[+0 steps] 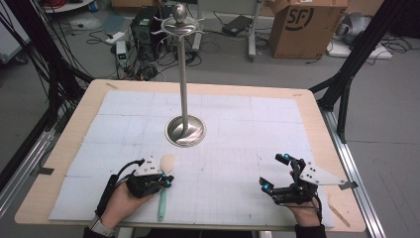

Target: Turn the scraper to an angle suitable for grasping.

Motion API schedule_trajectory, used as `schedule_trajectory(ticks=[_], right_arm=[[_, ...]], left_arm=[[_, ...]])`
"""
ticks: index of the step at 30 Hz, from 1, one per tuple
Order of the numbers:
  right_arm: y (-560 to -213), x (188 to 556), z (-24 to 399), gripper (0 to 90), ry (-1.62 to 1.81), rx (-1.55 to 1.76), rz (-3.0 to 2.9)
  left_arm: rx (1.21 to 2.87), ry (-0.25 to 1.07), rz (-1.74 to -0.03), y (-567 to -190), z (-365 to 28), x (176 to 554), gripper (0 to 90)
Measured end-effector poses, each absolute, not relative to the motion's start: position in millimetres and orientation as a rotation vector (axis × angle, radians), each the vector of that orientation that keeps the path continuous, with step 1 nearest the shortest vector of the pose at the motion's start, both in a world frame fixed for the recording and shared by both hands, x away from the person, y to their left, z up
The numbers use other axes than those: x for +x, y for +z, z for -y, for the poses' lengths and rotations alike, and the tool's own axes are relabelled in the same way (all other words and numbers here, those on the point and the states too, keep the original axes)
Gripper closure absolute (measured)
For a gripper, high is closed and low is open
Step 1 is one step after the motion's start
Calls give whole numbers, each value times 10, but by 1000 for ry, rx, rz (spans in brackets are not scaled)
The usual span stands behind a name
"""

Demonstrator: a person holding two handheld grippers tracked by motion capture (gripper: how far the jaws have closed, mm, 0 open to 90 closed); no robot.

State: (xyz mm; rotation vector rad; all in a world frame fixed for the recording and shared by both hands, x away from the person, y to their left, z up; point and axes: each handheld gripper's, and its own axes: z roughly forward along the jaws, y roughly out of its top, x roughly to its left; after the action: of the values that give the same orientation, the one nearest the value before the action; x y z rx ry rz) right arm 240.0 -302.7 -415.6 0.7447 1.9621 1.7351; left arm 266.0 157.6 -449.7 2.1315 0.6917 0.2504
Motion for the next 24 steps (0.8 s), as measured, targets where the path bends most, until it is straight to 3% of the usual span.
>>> schedule_trajectory(ticks=[17, 24], right_arm=[[-4152, 2435, 2989, 25, 1739, 735, -1966], [-4151, 2447, 2946, 25, 1739, 735, -1978]], left_arm=[[2056, 348, -676, -4337, -1929, 2278, 900], [2072, 324, -719, -4436, -2055, 2170, 900]])
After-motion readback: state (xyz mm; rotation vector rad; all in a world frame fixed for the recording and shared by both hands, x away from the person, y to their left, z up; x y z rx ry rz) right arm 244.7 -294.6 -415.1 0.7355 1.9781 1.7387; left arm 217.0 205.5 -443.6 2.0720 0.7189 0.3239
